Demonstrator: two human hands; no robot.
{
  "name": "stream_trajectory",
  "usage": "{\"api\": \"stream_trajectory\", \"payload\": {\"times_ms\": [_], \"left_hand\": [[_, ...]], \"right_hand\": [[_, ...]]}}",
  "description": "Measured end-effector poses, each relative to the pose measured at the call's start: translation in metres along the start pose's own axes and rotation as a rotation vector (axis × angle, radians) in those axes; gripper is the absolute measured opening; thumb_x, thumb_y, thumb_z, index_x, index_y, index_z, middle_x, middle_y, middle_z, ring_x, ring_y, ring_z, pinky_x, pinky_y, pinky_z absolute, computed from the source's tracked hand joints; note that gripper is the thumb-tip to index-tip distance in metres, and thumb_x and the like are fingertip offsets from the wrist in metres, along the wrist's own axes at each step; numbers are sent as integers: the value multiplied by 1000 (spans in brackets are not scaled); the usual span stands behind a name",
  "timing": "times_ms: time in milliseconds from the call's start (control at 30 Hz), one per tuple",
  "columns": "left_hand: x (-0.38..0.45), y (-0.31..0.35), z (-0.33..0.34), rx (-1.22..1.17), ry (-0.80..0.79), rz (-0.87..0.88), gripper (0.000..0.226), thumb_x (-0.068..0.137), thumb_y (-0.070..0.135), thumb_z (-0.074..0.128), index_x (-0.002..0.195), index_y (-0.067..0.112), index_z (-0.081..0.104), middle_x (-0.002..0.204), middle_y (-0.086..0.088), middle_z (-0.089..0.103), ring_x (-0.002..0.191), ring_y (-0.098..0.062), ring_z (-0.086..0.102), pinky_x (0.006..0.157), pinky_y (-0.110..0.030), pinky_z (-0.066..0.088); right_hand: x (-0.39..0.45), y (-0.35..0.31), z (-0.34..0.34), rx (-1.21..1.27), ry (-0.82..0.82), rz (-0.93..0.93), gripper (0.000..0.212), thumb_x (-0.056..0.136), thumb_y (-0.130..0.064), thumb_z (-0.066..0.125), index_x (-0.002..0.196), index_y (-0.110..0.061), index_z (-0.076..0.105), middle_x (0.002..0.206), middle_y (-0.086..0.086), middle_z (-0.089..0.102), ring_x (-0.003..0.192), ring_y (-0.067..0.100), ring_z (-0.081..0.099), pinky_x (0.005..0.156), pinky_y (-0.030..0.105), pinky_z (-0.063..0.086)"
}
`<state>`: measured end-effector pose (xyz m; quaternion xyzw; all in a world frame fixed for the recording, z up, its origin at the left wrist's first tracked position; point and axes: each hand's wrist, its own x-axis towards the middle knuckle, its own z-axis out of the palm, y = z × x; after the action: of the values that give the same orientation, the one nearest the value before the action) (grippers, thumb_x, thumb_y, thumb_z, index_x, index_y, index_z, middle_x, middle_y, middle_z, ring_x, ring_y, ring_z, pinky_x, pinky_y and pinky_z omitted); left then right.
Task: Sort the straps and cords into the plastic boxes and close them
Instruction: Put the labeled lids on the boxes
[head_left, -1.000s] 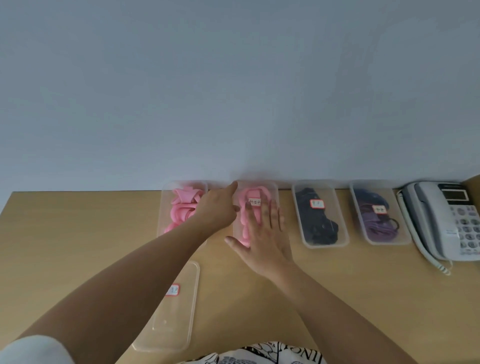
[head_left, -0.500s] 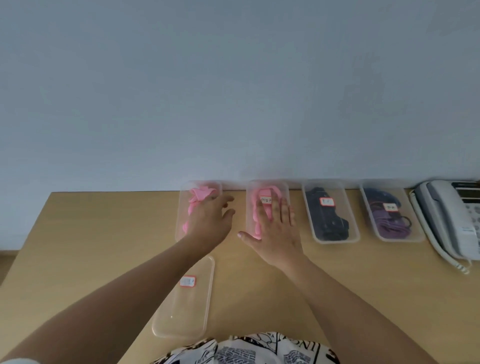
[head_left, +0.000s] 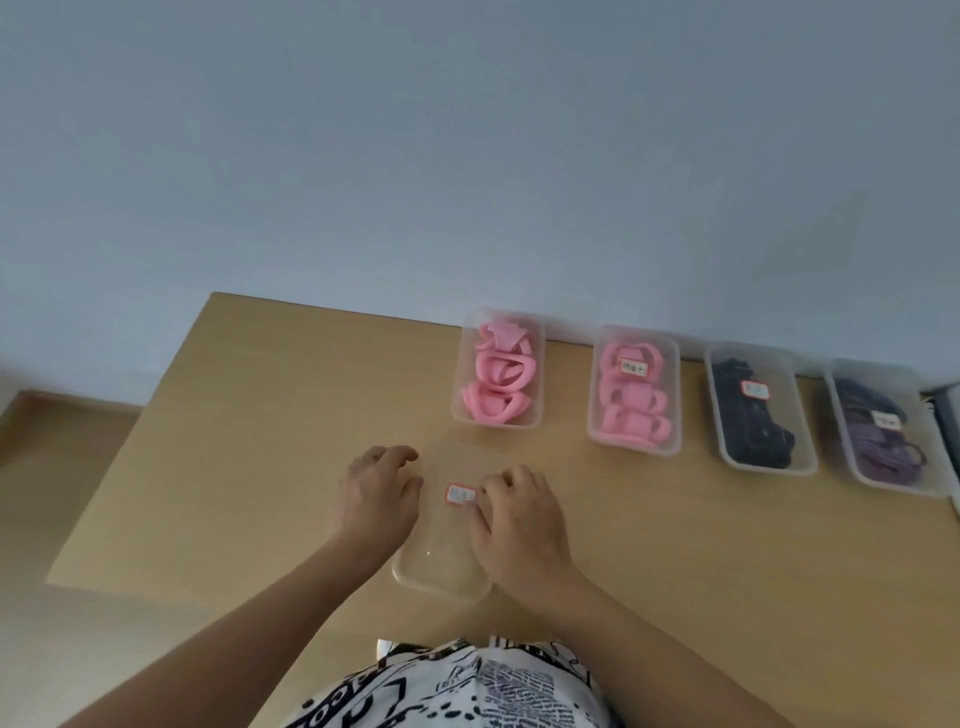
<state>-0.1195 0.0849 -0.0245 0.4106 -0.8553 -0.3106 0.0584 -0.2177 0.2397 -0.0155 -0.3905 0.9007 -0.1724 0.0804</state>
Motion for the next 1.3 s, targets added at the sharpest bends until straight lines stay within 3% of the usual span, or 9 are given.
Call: {"api": "stream_trajectory", "payload": {"times_ms": [167,267,333,400,567,733,867,1133,1300], "left_hand": [[-10,-35,-6,75,33,129,23,78,5,78,100,11,76,101,-8,72,98,-37,63,80,-39,52],[-8,-51,-10,101,55,239,21,71,2,84,88,11,78,92,-5,72,88,-39,65,74,-46,57],[-6,-58,-14,118,55,291,22,67,3,86,85,14,79,92,-2,72,87,-37,65,73,-45,56],[-5,-62,-17,125,32,317,23,66,6,87,85,17,79,94,-1,72,89,-35,66,73,-45,54],[9,-58,-23,81,-15,283,16,78,12,81,94,14,80,103,-7,74,101,-39,63,84,-47,54],[33,-40,-25,21,-61,239,24,86,15,74,109,10,77,114,-11,72,113,-38,58,96,-40,45],[55,-15,-26,-63,-108,186,28,91,22,70,117,15,74,121,-8,70,118,-31,58,100,-34,41],[95,34,-37,-221,-186,71,24,96,30,62,117,25,73,113,10,71,101,-11,64,89,-26,46],[121,54,-32,-502,-277,-148,14,95,31,58,94,35,71,97,15,71,96,-15,68,90,-42,58]], "right_hand": [[-17,-41,24,-203,-106,123,61,87,-66,47,132,-26,54,142,15,43,118,33,48,90,45,45],[-13,-56,36,-226,-185,204,89,84,-78,35,152,-22,34,162,22,15,144,43,23,109,53,31],[-13,-63,44,-221,-222,248,96,81,-82,32,156,-22,24,165,23,5,148,46,11,114,57,23],[-15,-68,47,-214,-222,268,91,82,-78,35,155,-24,25,165,21,8,148,45,13,112,58,23],[-28,-81,32,-176,-161,234,79,69,-61,56,139,-27,49,158,15,32,137,37,37,100,52,38],[-44,-87,13,-134,80,102,78,65,-53,64,135,-21,58,150,17,43,132,37,45,97,53,40],[-10,-77,-9,-166,141,138,78,71,-58,61,141,-26,51,152,13,40,136,36,38,100,54,39],[99,-38,-32,-218,-31,243,79,82,-66,48,151,-36,25,163,12,14,147,37,14,108,59,26],[136,-21,-25,-229,-88,221,83,81,-67,43,154,-34,20,164,14,12,148,39,9,107,60,25]]}}
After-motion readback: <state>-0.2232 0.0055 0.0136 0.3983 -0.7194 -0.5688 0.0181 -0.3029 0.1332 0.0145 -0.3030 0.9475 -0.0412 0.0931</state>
